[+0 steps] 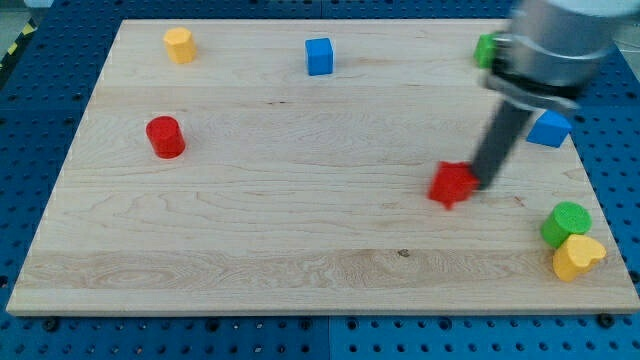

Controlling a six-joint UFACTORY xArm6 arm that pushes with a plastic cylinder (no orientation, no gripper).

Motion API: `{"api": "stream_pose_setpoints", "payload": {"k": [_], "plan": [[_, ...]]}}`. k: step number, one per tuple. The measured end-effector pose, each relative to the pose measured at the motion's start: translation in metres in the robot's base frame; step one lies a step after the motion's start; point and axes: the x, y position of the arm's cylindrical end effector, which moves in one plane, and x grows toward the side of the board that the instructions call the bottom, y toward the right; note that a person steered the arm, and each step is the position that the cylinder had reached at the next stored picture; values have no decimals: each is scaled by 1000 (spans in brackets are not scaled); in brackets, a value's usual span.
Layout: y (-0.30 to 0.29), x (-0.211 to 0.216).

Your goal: Move the red star to the bottom of the red circle

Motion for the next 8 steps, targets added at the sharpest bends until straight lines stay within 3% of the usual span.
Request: {"api": "stream_pose_setpoints", "payload": {"k": [1, 3, 5, 7, 8], "plan": [[-48, 0], [-15, 18], [-175, 23], [-192, 3], [-225, 25]]}}
